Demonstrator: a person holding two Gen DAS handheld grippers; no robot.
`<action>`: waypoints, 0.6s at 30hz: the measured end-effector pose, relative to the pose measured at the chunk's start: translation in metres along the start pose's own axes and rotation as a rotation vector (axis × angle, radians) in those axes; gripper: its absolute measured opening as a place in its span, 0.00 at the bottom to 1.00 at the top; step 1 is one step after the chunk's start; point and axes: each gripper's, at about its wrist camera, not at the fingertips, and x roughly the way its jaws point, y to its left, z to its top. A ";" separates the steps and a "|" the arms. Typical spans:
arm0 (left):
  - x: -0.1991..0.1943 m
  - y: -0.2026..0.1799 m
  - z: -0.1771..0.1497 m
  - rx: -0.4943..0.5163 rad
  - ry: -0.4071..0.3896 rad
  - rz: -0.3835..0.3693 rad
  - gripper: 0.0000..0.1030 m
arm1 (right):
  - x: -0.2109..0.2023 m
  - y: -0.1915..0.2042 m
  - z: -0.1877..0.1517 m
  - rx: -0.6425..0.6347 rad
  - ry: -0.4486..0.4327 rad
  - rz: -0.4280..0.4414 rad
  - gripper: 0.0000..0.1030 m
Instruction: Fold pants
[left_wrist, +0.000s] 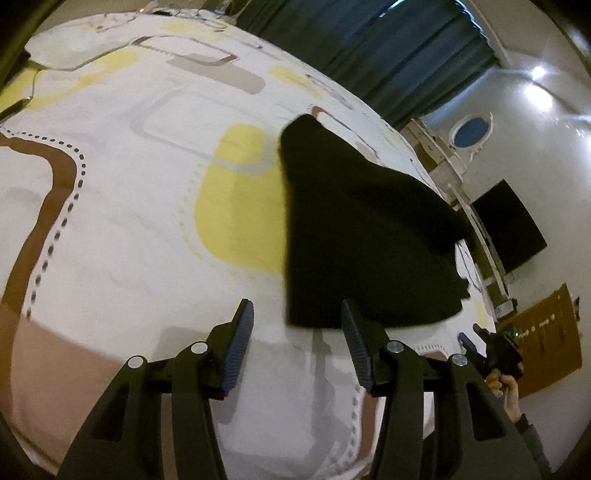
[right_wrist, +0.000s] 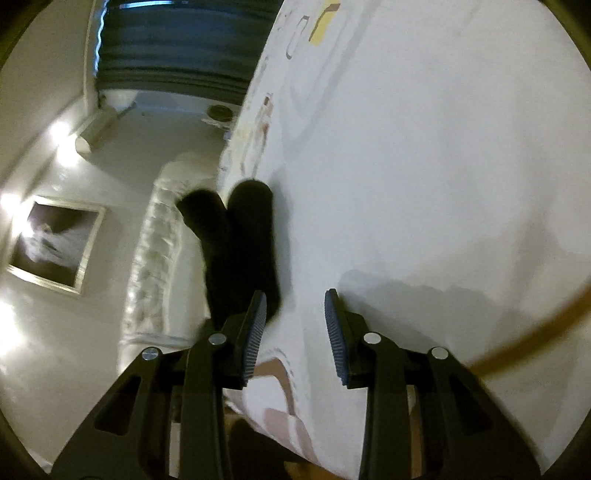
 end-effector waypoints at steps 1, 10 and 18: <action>-0.001 -0.004 -0.005 0.009 -0.005 0.008 0.57 | -0.001 0.005 -0.007 -0.026 -0.004 -0.043 0.32; -0.022 -0.061 -0.050 0.161 -0.105 0.132 0.74 | 0.010 0.064 -0.077 -0.274 -0.083 -0.380 0.59; -0.029 -0.092 -0.072 0.221 -0.152 0.232 0.83 | 0.045 0.114 -0.144 -0.531 -0.144 -0.685 0.71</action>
